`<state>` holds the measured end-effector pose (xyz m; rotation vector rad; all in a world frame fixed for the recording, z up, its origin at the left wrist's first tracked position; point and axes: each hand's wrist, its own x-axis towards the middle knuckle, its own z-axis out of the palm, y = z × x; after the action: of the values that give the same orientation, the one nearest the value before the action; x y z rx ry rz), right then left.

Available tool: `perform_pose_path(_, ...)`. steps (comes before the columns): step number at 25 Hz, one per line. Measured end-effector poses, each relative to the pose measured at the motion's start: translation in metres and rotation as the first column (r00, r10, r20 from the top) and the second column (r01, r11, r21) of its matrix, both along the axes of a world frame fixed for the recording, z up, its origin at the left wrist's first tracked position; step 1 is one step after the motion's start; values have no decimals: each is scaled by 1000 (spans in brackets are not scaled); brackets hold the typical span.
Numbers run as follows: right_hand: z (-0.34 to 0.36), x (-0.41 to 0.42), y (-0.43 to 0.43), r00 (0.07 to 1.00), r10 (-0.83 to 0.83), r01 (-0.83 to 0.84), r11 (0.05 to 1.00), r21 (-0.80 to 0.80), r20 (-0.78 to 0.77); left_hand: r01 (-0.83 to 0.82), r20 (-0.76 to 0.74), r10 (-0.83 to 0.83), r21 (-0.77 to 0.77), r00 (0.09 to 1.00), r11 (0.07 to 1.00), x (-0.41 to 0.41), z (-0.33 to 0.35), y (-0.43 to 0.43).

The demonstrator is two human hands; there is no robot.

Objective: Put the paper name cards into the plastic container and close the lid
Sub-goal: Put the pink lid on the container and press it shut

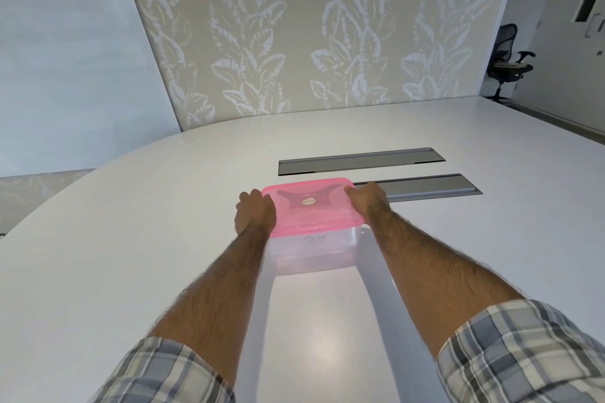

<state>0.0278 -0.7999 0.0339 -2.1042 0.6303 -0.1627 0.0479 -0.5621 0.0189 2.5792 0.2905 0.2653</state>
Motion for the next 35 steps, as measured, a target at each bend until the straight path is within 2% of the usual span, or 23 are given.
perform_pose_path(7, -2, -2, 12, 998, -69, 68, 988, -141, -1, 38, -32, -39, -16, 999, 999, 8, 5, 6)
perform_pose_path(12, -4, 7, 8, 1000, -22, 22, 984, -179, -1, 77, -33, -90, -290, 995, 954, 25, 4, 11)
perform_pose_path(14, -4, 14, 6, 1000, 2, -2, 978, -210, -3, 87, -25, -100, -331, 995, 940, 30, 3, 11)
perform_pose_path(19, 0, 31, 10, 998, 56, -61, 956, -289, -25, 114, -41, -133, -307, 990, 945, 40, 5, 8)
perform_pose_path(23, -6, 39, 10, 999, 32, -31, 943, -332, -2, 94, -72, -103, -123, 992, 988, 48, 9, 3)
perform_pose_path(28, -11, 46, 6, 999, 41, -30, 927, -374, 20, 84, -45, -85, -26, 995, 996, 64, 6, 1)
perform_pose_path(32, -14, 47, 5, 998, 54, -35, 908, -418, 34, -23, 5, 23, 84, 1000, 996, 68, 4, -2)
perform_pose_path(35, -13, 47, 5, 999, 38, -23, 910, -415, 28, -48, -8, 49, 53, 999, 997, 69, 4, -3)
